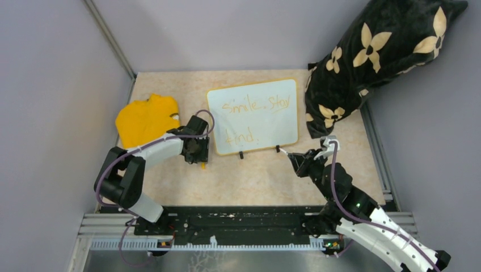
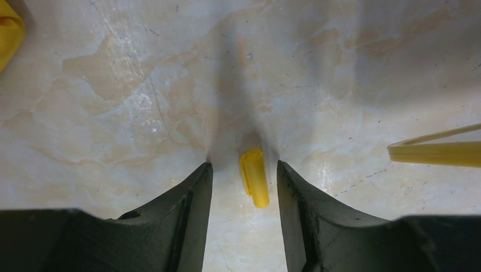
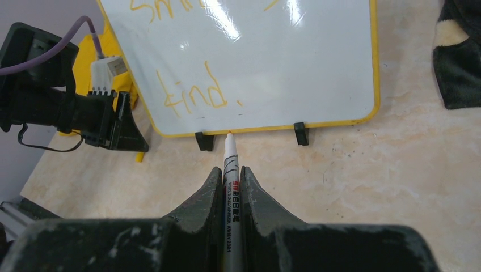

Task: Write a sentence on the whiteboard
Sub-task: Pick up the pen cap from the center of the board.

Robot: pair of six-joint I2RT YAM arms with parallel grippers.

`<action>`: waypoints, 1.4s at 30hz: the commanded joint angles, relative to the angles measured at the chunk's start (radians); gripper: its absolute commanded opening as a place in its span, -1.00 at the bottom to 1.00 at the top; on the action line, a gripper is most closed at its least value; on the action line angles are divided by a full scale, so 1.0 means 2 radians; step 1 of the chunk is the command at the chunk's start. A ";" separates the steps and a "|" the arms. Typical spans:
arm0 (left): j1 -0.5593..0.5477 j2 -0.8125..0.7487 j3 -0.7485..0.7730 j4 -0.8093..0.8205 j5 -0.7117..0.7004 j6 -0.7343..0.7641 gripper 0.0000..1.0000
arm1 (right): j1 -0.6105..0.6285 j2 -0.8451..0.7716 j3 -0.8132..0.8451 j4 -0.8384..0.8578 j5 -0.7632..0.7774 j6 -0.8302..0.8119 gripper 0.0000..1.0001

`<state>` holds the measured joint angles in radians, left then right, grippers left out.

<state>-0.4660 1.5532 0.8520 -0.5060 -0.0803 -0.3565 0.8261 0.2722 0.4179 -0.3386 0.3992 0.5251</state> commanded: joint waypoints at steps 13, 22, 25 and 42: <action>-0.051 0.041 -0.004 -0.029 -0.046 -0.012 -0.08 | -0.003 -0.013 0.000 0.014 0.007 -0.004 -1.00; -0.057 0.040 -0.007 -0.034 -0.048 -0.021 -0.30 | -0.003 -0.014 0.000 0.012 0.007 -0.003 -1.00; -0.057 0.037 -0.008 -0.036 -0.050 -0.025 -0.39 | -0.002 -0.014 0.002 0.011 0.006 -0.003 -1.00; -0.057 -0.084 -0.016 -0.050 -0.079 -0.044 -1.00 | -0.003 0.016 0.028 0.010 0.011 -0.008 -1.00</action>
<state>-0.5739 1.4986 0.8295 -0.5632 -0.2192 -0.4225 0.8261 0.2852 0.4133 -0.3458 0.3996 0.5247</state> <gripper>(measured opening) 0.026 0.102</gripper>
